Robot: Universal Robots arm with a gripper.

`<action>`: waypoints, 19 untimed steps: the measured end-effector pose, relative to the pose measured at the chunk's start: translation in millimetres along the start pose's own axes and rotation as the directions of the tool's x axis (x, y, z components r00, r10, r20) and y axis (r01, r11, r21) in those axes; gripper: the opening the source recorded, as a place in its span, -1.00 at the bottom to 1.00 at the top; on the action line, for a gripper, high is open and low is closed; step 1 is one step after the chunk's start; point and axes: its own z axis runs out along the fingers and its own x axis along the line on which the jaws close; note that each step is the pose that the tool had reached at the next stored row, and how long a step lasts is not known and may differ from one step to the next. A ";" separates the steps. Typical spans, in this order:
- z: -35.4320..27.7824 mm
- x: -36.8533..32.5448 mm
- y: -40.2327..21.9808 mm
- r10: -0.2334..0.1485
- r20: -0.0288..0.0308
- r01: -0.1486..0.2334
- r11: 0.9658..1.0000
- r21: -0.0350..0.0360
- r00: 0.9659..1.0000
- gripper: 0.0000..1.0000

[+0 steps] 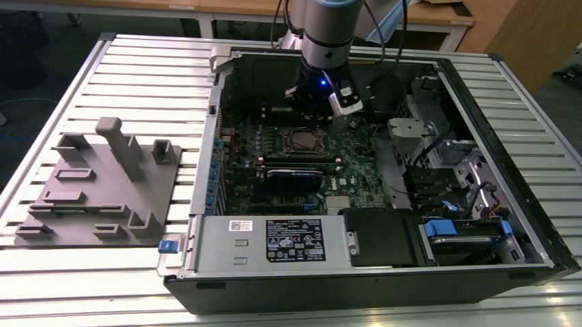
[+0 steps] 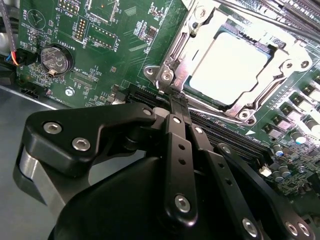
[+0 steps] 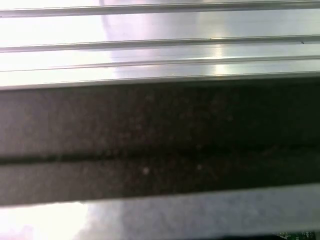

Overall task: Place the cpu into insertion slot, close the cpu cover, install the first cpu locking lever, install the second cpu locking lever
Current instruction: 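Install the first cpu locking lever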

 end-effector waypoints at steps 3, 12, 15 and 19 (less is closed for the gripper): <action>0.0 0.0 0.0 0.000 0.000 0.000 1.000 0.000 1.000 -0.79; -0.6 0.0 0.1 0.000 0.000 0.000 1.000 0.004 1.000 -0.79; -0.5 0.0 0.0 0.000 0.001 0.000 1.000 0.009 1.000 -0.79; -0.4 0.0 0.0 -0.001 0.001 0.000 1.000 0.015 1.000 -0.79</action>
